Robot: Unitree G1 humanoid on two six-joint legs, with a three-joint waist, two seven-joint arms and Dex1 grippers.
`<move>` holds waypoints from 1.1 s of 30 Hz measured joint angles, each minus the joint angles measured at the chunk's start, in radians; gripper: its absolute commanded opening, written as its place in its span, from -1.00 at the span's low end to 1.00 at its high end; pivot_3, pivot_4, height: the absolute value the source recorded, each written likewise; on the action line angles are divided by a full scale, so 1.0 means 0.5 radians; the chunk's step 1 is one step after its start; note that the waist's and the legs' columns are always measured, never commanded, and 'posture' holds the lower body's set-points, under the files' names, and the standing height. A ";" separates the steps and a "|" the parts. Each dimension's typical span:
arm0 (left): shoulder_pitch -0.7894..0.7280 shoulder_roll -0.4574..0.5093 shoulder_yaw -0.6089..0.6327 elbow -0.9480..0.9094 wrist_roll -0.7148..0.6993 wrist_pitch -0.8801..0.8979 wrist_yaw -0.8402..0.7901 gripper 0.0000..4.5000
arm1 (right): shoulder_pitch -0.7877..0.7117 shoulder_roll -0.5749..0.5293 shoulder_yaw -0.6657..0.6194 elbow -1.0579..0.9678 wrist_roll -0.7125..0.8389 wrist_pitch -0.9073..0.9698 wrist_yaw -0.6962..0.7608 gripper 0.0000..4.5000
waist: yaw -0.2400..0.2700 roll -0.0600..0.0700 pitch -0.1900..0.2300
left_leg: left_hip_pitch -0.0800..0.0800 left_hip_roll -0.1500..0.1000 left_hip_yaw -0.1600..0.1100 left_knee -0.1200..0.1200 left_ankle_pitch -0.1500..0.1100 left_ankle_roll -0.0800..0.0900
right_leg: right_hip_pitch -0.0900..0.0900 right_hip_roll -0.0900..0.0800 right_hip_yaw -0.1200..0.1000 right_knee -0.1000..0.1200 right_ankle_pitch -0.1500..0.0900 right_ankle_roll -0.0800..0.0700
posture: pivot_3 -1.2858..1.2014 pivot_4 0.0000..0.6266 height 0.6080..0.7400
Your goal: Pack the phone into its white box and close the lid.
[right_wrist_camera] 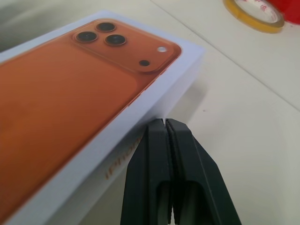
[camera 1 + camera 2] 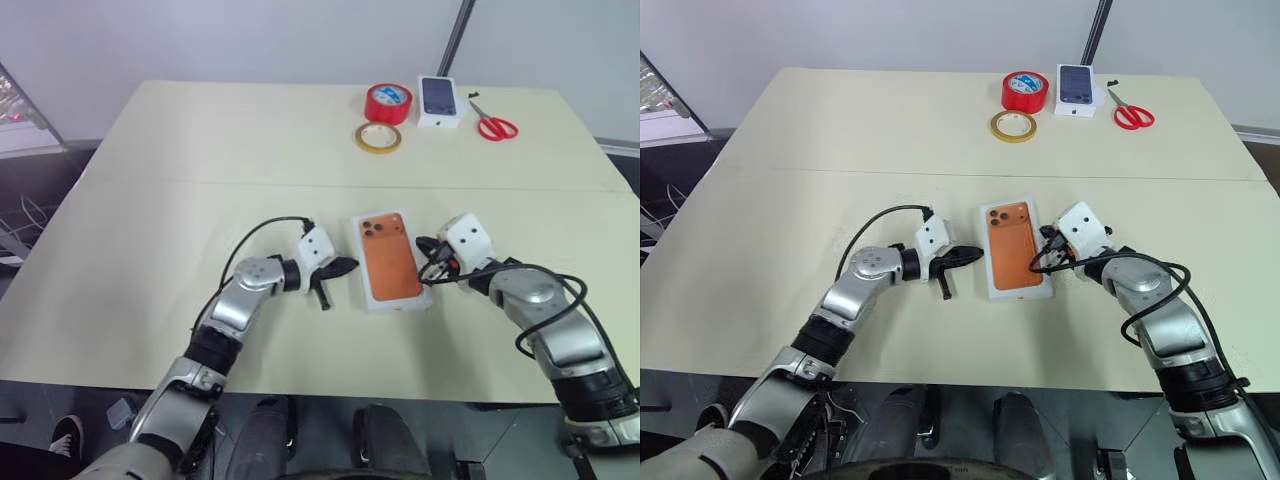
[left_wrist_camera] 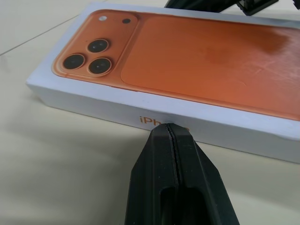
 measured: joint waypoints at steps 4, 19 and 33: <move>-0.017 -0.031 0.014 -0.066 -0.021 0.113 -0.002 -1.00 | 0.022 0.005 -0.026 -0.006 -0.039 0.027 0.003 -0.96 | 0.001 0.000 0.000 | 0.000 0.000 0.000 0.001 0.000 0.000 | 0.001 0.000 0.000 0.000 0.000 0.000 | 0.03 -0.52 0.82; -0.006 -0.006 0.013 -0.082 -0.011 0.099 0.002 -1.00 | 0.033 0.051 -0.004 -0.008 -0.214 0.056 0.068 -0.96 | -0.002 0.000 0.000 | 0.000 0.000 0.000 0.001 0.000 0.000 | 0.000 0.001 0.000 0.000 0.000 0.000 | 0.03 -0.52 0.82; -0.371 -0.231 0.231 0.108 -0.178 0.027 0.133 -1.00 | -0.028 0.071 -0.260 -0.019 0.063 -0.100 0.386 -0.96 | 0.003 0.000 0.000 | 0.000 0.000 -0.002 0.008 0.000 0.000 | 0.006 0.001 -0.004 0.000 0.000 0.001 | 0.03 -0.52 0.82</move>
